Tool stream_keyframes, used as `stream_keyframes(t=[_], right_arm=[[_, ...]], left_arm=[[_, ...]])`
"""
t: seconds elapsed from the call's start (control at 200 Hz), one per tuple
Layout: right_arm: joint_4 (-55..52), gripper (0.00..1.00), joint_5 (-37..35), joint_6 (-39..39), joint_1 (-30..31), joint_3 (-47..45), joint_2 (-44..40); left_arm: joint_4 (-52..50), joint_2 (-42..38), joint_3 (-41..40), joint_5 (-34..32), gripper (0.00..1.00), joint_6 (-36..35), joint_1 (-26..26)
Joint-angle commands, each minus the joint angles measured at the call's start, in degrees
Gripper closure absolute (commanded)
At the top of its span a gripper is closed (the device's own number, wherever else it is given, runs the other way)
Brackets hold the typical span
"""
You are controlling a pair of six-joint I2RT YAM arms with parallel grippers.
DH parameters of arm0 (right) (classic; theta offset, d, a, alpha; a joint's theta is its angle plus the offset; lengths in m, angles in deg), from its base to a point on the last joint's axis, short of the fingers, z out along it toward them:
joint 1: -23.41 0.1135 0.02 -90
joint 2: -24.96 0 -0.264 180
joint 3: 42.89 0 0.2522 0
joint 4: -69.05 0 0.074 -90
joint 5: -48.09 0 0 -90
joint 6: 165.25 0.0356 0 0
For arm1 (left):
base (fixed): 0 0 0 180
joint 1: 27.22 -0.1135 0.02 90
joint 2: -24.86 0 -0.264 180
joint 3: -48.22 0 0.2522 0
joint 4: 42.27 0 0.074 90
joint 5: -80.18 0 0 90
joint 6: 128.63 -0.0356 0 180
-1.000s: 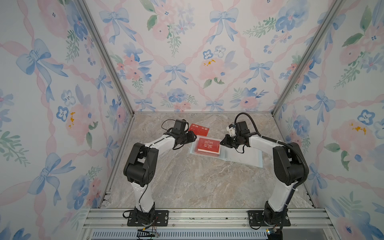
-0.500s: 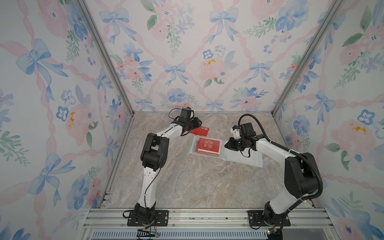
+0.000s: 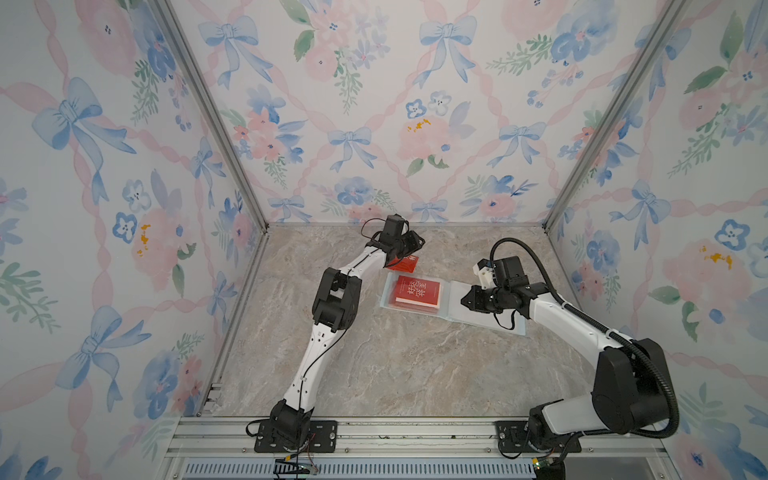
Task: Place the photos into the photo albums
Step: Move the photo to the center of the board.
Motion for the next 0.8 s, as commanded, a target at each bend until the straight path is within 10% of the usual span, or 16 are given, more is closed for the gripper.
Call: stream_keyframes(t=[0.0, 0.795], right_arm=[[-0.41, 0.86, -0.7, -0.78, -0.57, -1.04, -0.8], [2.21, 0.86, -0.97, 0.68, -0.08, -1.57, -0.41]], left_arm=[[-0.58, 2.49, 1.93, 4.02, 0.64, 1.75, 1.55], [-6.14, -9.14, -19.62, -3.13, 0.63, -7.0, -6.99]])
